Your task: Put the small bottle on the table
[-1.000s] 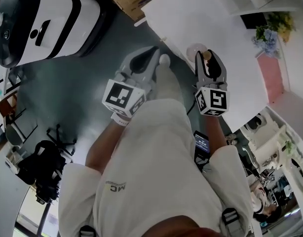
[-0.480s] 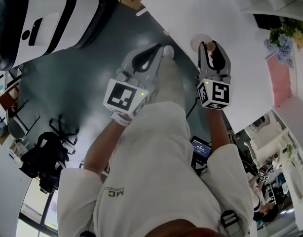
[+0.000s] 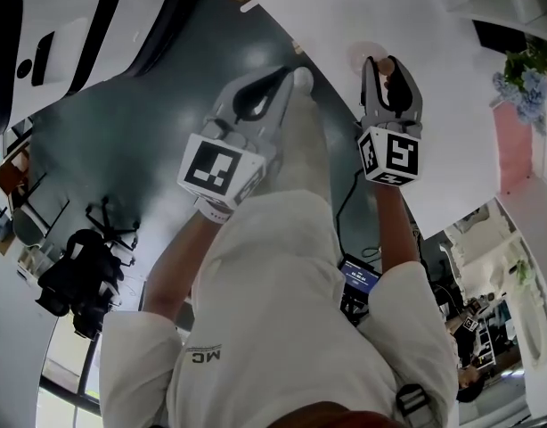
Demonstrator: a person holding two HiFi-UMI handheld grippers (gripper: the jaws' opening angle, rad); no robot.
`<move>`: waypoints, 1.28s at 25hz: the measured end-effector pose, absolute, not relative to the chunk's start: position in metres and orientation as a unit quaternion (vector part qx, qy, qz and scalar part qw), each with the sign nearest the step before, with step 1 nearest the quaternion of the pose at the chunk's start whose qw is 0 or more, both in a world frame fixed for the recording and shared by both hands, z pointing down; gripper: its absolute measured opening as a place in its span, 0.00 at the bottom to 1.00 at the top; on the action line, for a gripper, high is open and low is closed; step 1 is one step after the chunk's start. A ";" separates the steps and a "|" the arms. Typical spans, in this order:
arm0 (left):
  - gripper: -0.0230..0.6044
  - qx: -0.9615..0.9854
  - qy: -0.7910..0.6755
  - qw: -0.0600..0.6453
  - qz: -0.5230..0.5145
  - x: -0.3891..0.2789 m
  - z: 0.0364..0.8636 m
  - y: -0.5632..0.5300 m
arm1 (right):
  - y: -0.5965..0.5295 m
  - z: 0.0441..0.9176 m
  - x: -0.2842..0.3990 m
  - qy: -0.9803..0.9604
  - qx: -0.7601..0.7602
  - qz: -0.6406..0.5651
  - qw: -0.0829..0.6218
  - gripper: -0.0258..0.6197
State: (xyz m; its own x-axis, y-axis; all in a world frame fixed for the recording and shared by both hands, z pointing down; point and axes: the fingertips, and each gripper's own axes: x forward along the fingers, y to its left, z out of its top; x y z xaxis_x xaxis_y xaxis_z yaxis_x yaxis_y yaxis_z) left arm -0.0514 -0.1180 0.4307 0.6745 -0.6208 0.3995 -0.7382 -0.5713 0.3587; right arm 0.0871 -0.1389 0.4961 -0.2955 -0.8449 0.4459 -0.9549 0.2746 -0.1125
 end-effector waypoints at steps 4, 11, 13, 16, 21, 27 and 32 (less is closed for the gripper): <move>0.04 0.877 -0.385 0.259 0.122 -0.045 0.447 -0.125 | -0.145 0.512 0.090 -0.784 0.571 0.181 0.161 0.26; 0.04 0.876 -0.381 0.268 0.130 -0.041 0.468 -0.132 | -0.155 0.534 0.094 -0.781 0.574 0.184 0.165 0.26; 0.04 0.876 -0.377 0.270 0.132 -0.038 0.472 -0.133 | -0.157 0.539 0.096 -0.778 0.576 0.185 0.167 0.26; 0.04 0.876 -0.372 0.276 0.136 -0.034 0.479 -0.132 | -0.158 0.548 0.098 -0.775 0.579 0.188 0.169 0.26; 0.04 0.877 -0.367 0.274 0.145 -0.028 0.486 -0.130 | -0.158 0.559 0.100 -0.771 0.581 0.193 0.175 0.26; 0.04 0.876 -0.367 0.278 0.142 -0.025 0.486 -0.129 | -0.158 0.561 0.096 -0.776 0.576 0.187 0.177 0.26; 0.04 0.877 -0.364 0.277 0.146 -0.019 0.489 -0.124 | -0.161 0.562 0.095 -0.778 0.574 0.191 0.172 0.27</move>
